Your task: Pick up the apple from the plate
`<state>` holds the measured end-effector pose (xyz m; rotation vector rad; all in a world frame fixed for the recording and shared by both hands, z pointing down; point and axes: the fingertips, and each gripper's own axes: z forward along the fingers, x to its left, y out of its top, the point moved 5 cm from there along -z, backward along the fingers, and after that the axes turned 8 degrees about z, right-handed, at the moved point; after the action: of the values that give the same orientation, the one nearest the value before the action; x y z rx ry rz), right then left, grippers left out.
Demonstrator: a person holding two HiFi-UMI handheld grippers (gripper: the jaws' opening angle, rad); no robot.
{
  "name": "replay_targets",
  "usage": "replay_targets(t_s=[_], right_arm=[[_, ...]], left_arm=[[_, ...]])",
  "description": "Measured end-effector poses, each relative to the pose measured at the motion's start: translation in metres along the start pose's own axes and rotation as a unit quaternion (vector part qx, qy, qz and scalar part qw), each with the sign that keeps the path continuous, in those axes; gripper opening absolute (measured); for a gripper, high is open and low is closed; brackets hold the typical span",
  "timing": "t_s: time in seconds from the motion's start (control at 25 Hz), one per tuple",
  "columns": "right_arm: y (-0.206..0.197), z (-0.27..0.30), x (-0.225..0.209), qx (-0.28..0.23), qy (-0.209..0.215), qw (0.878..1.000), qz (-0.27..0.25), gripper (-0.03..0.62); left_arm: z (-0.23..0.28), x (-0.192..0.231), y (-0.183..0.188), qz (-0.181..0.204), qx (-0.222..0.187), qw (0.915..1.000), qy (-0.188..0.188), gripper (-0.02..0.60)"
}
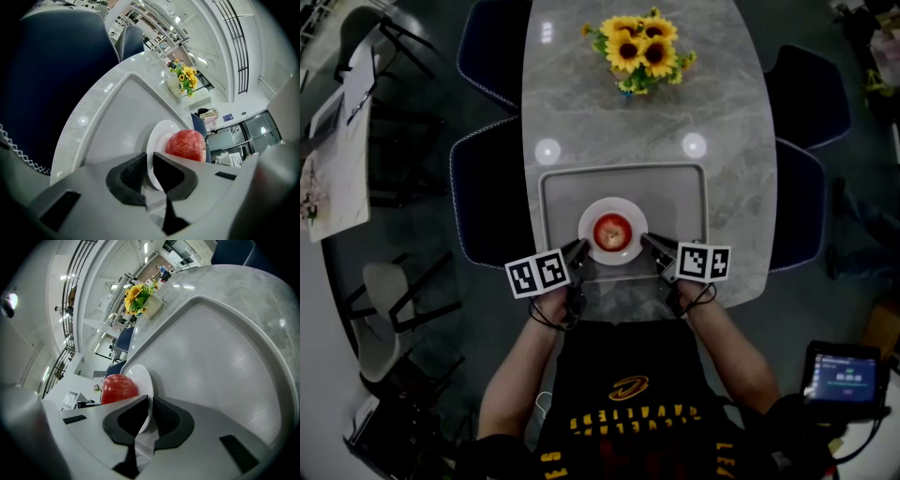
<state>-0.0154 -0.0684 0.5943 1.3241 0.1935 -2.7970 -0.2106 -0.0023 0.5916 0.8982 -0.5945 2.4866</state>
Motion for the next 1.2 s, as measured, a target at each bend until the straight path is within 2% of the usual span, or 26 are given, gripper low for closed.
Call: replay_targets(t_s=[0.64,0.88,1.2], right_arm=[[0.009,-0.002,-0.010,-0.007,0.018,0.999,0.036,0.036],[-0.069,-0.031,0.027,-0.046,0.009,0.998,0.035,0.035],[-0.059,-0.040,0.025,-0.067,0.012,0.996,0.049,0.035]], left_arm=[[0.011,-0.006,0.009,0.008,0.025,0.9996,-0.004,0.043],[-0.055,-0.002,-0.035,0.034,0.034,0.9982,-0.036,0.043],[-0.046,-0.014,-0.024,0.046,0.044,0.9968,-0.048,0.043]])
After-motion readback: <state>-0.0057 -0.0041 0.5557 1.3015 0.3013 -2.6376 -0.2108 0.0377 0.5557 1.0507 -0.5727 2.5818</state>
